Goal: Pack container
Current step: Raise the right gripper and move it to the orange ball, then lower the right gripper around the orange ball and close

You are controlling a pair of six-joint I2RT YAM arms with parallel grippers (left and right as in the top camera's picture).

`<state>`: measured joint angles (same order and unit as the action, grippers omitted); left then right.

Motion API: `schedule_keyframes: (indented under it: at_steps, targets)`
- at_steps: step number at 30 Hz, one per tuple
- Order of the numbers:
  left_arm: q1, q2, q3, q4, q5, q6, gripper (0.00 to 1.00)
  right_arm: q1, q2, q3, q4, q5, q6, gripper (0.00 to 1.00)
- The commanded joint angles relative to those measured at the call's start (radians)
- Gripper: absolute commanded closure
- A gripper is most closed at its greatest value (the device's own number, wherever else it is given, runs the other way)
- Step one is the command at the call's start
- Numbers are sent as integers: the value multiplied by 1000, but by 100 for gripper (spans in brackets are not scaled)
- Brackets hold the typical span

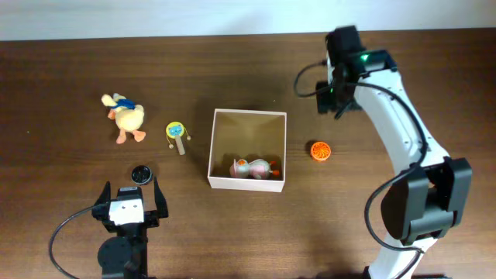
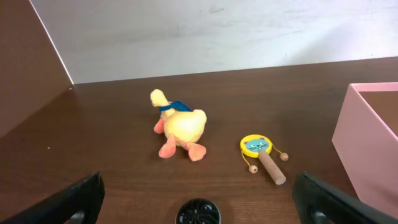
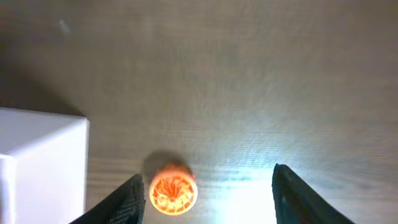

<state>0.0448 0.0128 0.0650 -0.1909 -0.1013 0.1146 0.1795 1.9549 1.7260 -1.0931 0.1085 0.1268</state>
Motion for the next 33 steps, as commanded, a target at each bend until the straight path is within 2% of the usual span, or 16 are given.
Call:
schedule_keyframes:
  at_steps: [1,7,15,33]
  targets:
    - [-6,-7,-8,3,8,-6,1,5,-22,-103,33,-3,39,45]
    - [-6,-7,-8,3,8,-6,1,4,-22,-246,97,-52,70,45]
    - [-6,-7,-8,3,8,-6,1,11,-22,-312,107,-108,106,45]
    - [-6,-7,-8,3,8,-6,1,12,-13,-375,164,-143,114,32]
